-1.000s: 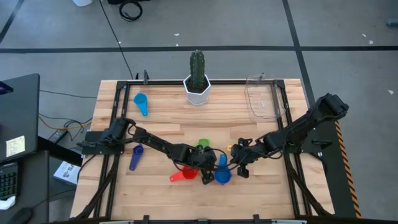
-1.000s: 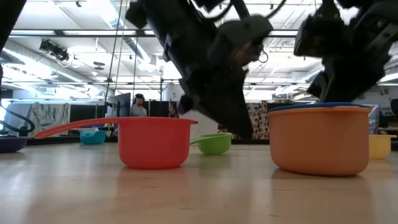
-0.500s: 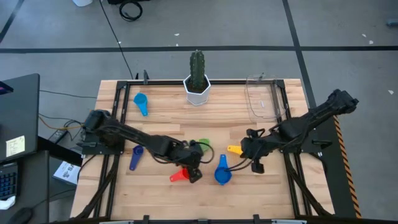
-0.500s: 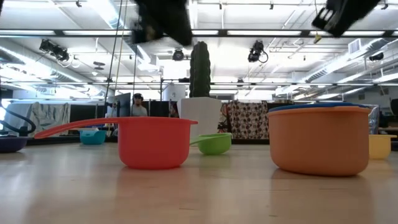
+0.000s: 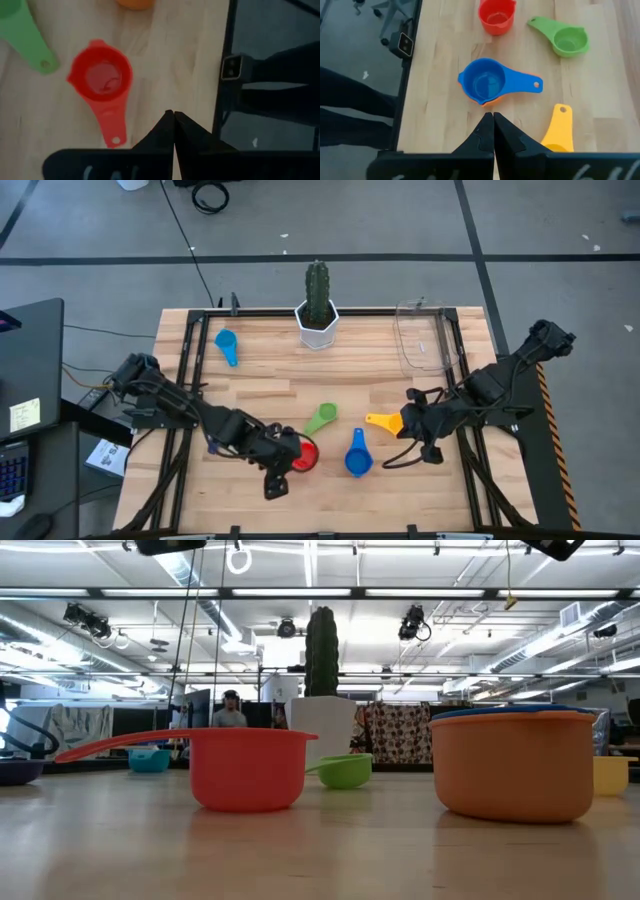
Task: Nest measuring cups in basket
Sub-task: Adjust the stacked measuring cups
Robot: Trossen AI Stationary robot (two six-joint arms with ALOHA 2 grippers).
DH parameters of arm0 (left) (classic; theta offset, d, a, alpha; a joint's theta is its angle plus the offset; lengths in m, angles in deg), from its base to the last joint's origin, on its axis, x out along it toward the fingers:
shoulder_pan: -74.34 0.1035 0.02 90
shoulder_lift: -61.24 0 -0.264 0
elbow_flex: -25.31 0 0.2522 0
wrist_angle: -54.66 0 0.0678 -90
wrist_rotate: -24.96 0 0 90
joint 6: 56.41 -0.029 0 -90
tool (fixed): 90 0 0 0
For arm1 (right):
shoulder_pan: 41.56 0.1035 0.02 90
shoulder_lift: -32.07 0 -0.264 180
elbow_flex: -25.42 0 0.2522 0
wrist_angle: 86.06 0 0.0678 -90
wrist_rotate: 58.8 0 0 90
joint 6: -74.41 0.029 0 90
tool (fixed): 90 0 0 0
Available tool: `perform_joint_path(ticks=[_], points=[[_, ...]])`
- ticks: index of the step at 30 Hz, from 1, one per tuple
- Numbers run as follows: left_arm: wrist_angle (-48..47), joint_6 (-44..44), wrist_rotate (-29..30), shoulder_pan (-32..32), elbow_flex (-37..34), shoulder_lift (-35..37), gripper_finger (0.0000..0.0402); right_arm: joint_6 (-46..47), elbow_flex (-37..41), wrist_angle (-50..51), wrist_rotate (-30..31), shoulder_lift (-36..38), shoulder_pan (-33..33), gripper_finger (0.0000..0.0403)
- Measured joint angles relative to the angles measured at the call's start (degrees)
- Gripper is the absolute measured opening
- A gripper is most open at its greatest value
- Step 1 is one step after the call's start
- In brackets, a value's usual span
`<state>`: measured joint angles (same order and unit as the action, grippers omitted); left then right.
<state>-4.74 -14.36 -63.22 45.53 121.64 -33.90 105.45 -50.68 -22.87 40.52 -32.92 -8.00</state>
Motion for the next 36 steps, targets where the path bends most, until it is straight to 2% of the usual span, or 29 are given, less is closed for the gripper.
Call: perform_joint_path(ticks=[6,11,14,22,25,31,36], points=[[-10.73,8.91,1.59,0.45,-0.58,-0.46,0.0029,1.34,0.00,-0.40,0.00,-0.51,0.86,0.0001],[-11.12,11.17,1.53,1.02,-2.45,-0.46,0.0060,2.15,0.00,-0.59,0.00,-0.53,1.26,0.0002],[-7.64,5.22,2.70,1.04,-2.43,-0.46,0.0075,2.41,0.00,-0.63,0.02,-0.55,1.25,0.0003],[-0.75,-21.44,4.83,0.13,-2.40,-2.48,0.0082,2.41,0.00,-0.65,-0.16,-0.55,1.25,0.0004],[2.47,-26.32,6.28,0.21,-2.37,-4.15,0.0082,2.46,0.01,-0.76,-2.52,-0.58,1.23,0.0004],[11.94,-22.68,8.58,4.21,-2.36,-7.20,0.0082,8.93,3.09,-7.95,-10.36,-2.93,1.39,0.0004],[16.60,-17.86,8.50,8.86,-2.43,-8.76,0.0082,11.11,5.88,-16.92,-10.27,-7.52,1.49,0.0004]])
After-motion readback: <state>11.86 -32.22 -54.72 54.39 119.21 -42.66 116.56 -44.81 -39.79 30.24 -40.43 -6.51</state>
